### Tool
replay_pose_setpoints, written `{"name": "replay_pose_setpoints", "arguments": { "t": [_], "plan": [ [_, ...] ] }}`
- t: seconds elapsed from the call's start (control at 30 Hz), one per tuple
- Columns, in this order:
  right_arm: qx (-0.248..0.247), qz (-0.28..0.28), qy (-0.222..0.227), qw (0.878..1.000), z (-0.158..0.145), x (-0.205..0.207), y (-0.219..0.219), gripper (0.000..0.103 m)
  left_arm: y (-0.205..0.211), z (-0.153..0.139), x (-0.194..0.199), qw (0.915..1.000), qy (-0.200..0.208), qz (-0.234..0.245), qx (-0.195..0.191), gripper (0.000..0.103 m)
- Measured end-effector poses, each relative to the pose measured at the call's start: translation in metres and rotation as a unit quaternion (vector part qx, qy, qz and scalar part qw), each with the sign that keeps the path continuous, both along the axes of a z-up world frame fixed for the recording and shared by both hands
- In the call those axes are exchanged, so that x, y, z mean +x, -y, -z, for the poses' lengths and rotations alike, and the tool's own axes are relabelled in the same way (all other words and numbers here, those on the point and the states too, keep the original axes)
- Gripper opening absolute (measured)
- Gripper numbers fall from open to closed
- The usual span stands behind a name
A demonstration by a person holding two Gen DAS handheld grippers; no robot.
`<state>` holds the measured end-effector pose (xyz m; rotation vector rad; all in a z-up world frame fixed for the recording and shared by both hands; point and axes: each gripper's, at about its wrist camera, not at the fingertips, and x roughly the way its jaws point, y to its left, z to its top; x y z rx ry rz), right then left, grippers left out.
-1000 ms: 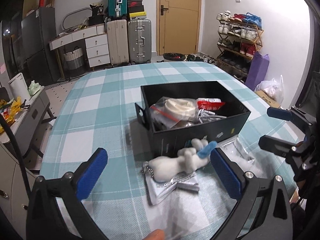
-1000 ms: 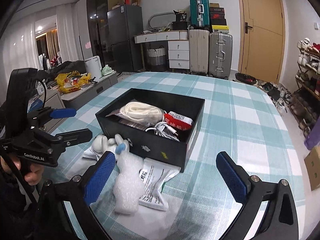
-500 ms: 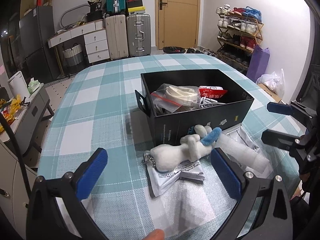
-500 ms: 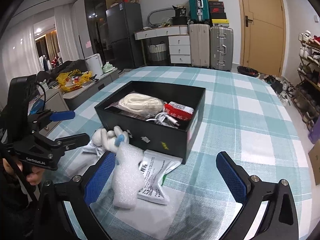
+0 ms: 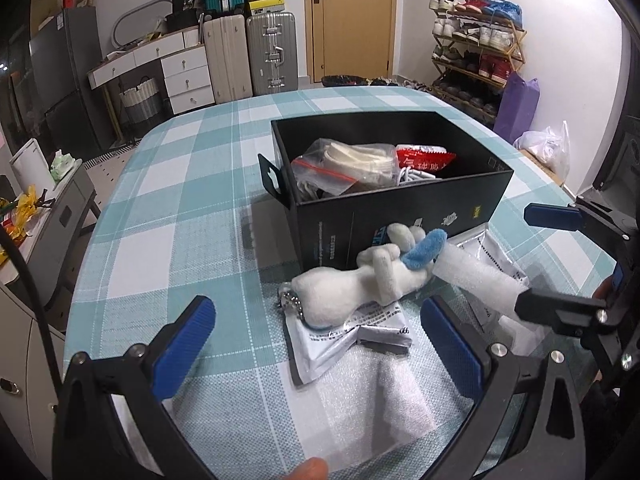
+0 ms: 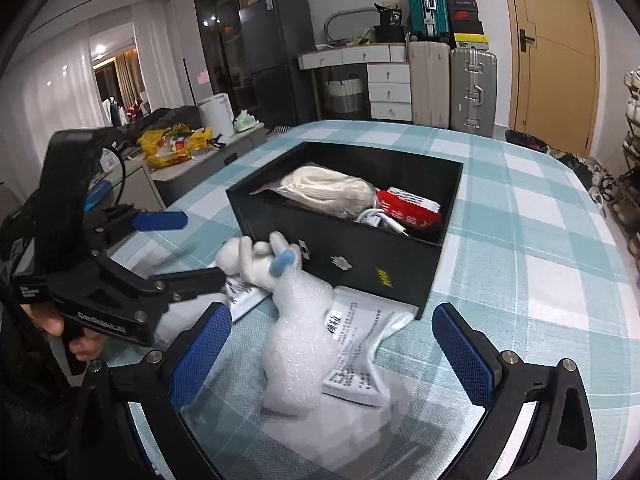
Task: Organize soft objects
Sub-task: 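Move both tools back toward the plush toy and bubble-wrap, then grasp the white plush toy with the left gripper while the right grasps the white foam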
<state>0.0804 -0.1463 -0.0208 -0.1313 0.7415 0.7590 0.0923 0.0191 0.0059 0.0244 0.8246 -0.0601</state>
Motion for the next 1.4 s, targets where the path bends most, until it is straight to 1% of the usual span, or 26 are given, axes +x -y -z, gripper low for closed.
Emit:
{"name": "replay_pose_setpoints", "arguments": {
  "t": [0.1,0.27,0.5,0.63,0.7,0.73,0.77,0.8,0.87,0.93,0.97,1.17,1.27,1.4],
  "plan": [
    [-0.004,-0.01,-0.006,1.0,0.004,-0.002,-0.005,0.102,-0.002,0.002,0.001,1.0,-0.003,-0.003,0.0,0.103],
    [0.005,-0.026,-0.012,1.0,0.004,-0.006,-0.01,0.101,-0.007,0.002,0.002,0.9999,-0.004,-0.011,-0.006,0.103],
    [0.0,-0.044,-0.032,0.999,0.013,-0.008,-0.018,0.088,-0.013,0.002,0.003,0.9997,-0.003,-0.018,-0.014,0.103],
    [-0.007,-0.046,-0.043,0.998,0.019,-0.007,-0.022,0.082,-0.013,0.002,0.003,0.9997,-0.003,-0.018,-0.017,0.103],
    [-0.011,-0.049,-0.048,0.998,0.021,-0.007,-0.024,0.072,-0.012,0.003,0.003,0.9997,-0.004,-0.018,-0.017,0.103],
    [-0.015,-0.05,-0.05,0.997,0.023,-0.006,-0.025,0.07,-0.012,0.003,0.003,0.9997,-0.004,-0.017,-0.018,0.103],
    [-0.017,-0.05,-0.051,0.997,0.024,-0.006,-0.026,0.065,-0.012,0.003,0.003,0.9997,-0.005,-0.017,-0.018,0.103],
    [-0.016,-0.05,-0.052,0.997,0.025,-0.006,-0.026,0.059,-0.012,0.003,0.003,0.9997,-0.005,-0.017,-0.018,0.103],
    [-0.019,-0.047,-0.055,0.997,0.026,-0.004,-0.026,0.056,-0.012,0.003,0.003,0.9997,-0.004,-0.017,-0.018,0.103],
    [-0.021,-0.046,-0.057,0.997,0.027,-0.003,-0.026,0.047,-0.012,0.004,0.003,0.9997,-0.004,-0.017,-0.019,0.103],
    [-0.023,-0.046,-0.057,0.997,0.026,-0.003,-0.026,0.041,-0.012,0.004,0.003,0.9997,-0.004,-0.018,-0.019,0.103],
    [-0.019,-0.049,-0.037,0.998,0.017,-0.007,-0.022,0.039,-0.012,0.003,0.004,0.9995,-0.005,-0.019,-0.026,0.103],
    [-0.012,-0.042,-0.018,0.999,0.006,-0.009,-0.015,0.039,-0.011,0.004,0.005,0.9992,-0.008,-0.018,-0.034,0.103],
    [-0.001,-0.029,-0.005,1.0,-0.003,-0.009,-0.004,0.04,-0.006,0.008,0.012,0.9989,-0.018,-0.018,-0.039,0.103]
  ]
}}
